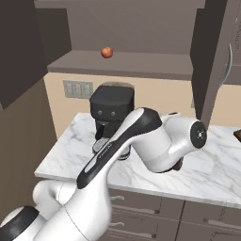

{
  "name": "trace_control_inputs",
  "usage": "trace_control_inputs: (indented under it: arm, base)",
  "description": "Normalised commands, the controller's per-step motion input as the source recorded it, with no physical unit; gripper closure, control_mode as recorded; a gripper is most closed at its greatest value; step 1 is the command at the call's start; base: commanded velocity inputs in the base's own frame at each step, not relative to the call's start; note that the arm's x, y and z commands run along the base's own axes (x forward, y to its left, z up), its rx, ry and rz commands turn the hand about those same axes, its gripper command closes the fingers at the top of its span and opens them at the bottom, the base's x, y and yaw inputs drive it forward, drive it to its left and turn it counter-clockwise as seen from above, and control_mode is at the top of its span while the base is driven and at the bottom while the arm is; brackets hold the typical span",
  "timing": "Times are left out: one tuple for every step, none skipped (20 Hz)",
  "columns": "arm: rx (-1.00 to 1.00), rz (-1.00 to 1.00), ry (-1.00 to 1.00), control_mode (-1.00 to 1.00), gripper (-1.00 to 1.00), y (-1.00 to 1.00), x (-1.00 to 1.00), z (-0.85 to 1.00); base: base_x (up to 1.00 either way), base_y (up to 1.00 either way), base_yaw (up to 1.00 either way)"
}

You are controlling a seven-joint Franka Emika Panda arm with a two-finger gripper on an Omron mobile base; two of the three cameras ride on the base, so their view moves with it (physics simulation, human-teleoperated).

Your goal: Pick the syrup bottle and honey bottle from the cabinet and place them next to the mug.

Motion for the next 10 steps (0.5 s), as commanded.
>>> trace_control_inputs:
  arm:
    - [0.00,-0.07,0.00,-1.00,1.00,-0.02,0.00,-0.74]
    - [0.00,-0.08,0.00,-1.00,1.00,-0.08,0.00,-0.74]
    - [0.00,-0.09,0.00,-1.00,1.00,-0.10,0.00,-0.75]
    - [0.00,-0.09,0.00,-1.00,1.00,-0.11,0.00,-0.76]
    - [0.00,-0.09,0.00,-1.00,1.00,-0.13,0.00,-0.77]
    - [0.00,-0.10,0.00,-1.00,1.00,-0.14,0.05,-0.76]
    - [0.00,-0.10,0.00,-1.00,1.00,-0.14,0.09,-0.75]
    - [0.00,-0.10,0.00,-1.00,1.00,-0.14,0.16,-0.72]
    - [0.00,-0.10,0.00,-1.00,1.00,-0.14,0.24,-0.65]
    - [0.00,-0.10,0.00,-1.00,1.00,-0.16,0.29,-0.58]
  base:
    - [0.00,0.00,0.00]
    - [0.00,0.00,0.00]
    - [0.00,0.00,0.00]
    - [0.00,0.00,0.00]
    - [0.00,0.00,0.00]
    - [0.00,0.00,0.00]
    - [0.00,0.00,0.00]
    - [0.00,0.00,0.00]
    - [0.00,0.00,0.00]
    - [0.00,0.00,0.00]
